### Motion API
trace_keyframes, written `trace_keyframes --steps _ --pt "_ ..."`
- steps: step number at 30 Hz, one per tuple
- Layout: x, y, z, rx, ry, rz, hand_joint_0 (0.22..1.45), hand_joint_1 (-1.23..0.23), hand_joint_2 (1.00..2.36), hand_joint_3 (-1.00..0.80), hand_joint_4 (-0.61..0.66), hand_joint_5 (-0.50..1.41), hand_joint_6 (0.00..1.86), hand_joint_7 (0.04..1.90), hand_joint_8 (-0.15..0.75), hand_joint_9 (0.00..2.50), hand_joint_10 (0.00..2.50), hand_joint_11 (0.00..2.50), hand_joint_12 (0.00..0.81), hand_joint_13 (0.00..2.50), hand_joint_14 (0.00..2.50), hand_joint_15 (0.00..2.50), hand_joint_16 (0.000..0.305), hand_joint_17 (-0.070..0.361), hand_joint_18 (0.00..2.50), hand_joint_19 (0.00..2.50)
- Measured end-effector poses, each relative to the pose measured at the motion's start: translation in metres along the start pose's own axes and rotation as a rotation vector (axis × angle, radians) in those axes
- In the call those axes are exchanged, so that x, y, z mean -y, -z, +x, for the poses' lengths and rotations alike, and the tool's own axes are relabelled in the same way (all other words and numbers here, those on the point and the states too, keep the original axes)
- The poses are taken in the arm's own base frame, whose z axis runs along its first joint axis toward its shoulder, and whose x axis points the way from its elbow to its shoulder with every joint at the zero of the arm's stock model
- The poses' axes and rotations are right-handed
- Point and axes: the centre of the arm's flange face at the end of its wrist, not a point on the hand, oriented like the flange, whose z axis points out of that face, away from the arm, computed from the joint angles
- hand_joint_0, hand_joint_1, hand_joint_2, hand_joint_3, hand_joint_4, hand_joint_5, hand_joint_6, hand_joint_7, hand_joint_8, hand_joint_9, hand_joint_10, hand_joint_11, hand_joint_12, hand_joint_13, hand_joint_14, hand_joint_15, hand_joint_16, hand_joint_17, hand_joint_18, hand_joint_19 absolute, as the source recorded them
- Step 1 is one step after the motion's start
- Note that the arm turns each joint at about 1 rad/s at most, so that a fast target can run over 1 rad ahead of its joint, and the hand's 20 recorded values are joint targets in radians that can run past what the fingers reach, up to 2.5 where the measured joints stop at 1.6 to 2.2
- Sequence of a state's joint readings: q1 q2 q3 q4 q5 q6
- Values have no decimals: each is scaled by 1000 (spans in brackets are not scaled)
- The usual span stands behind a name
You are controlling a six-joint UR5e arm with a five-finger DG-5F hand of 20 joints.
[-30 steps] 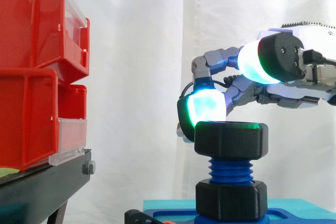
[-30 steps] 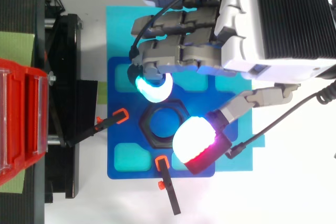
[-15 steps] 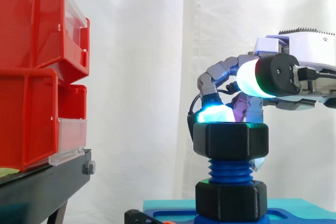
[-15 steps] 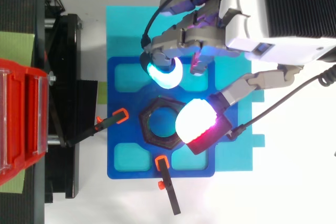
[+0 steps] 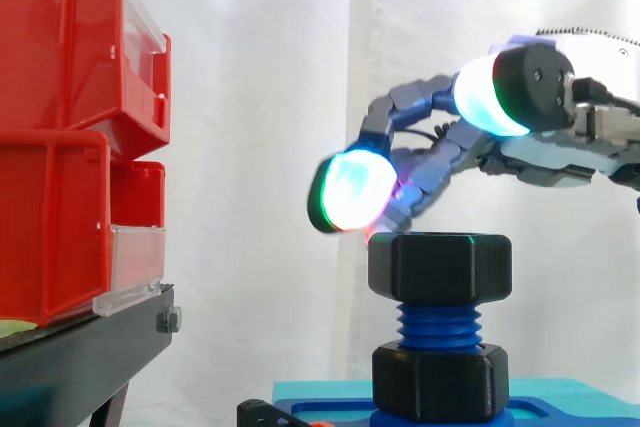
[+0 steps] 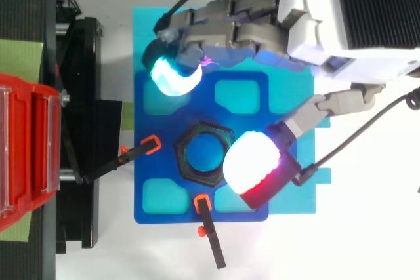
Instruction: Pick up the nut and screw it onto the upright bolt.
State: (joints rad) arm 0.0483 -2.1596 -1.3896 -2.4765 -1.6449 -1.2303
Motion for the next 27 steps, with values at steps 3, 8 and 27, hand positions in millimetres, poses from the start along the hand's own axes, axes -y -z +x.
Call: trace_keyframes --steps 3,8,27 --pt "-4 -3 -1 15 1 -26 471 -204 1000 -500 217 -158 502 736 249 713 0 0 312 488 0 0 35 79 220 0" --pt "-11 -5 2 14 -2 -39 470 -199 1000 -500 209 -161 502 715 246 641 0 0 316 442 0 0 37 82 164 0" --pt "-29 -7 39 -46 -26 -56 466 -179 1000 -500 196 -173 502 695 246 563 0 0 329 370 0 0 41 92 92 0"
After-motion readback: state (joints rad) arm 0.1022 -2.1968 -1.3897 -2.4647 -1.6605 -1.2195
